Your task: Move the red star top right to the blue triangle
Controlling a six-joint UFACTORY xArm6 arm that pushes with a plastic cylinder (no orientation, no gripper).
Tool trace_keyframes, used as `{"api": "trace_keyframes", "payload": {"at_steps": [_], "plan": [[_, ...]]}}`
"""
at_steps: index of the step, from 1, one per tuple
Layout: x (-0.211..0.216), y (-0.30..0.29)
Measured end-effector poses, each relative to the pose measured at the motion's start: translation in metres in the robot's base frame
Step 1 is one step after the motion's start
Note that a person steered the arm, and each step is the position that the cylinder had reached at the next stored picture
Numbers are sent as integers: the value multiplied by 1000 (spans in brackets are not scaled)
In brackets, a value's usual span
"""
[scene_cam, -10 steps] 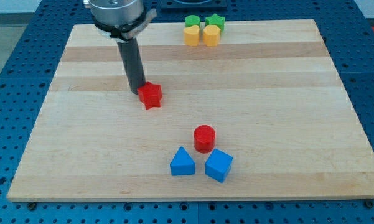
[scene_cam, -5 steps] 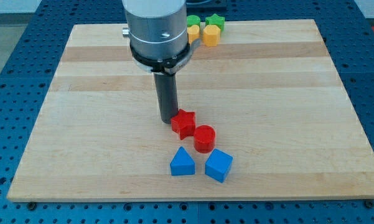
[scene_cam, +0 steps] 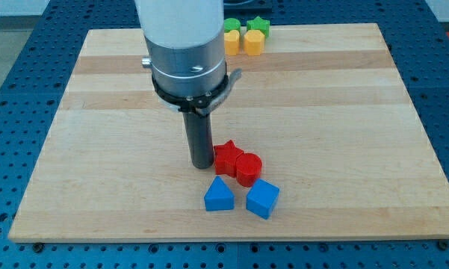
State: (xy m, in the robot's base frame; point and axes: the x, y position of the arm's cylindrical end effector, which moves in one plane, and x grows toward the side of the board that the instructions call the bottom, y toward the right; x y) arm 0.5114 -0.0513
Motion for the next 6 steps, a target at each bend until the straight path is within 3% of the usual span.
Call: {"api": "trace_keyframes", "payload": {"at_steps": [2, 3, 6], "plan": [[-31, 8], [-31, 35], [-9, 39]]}}
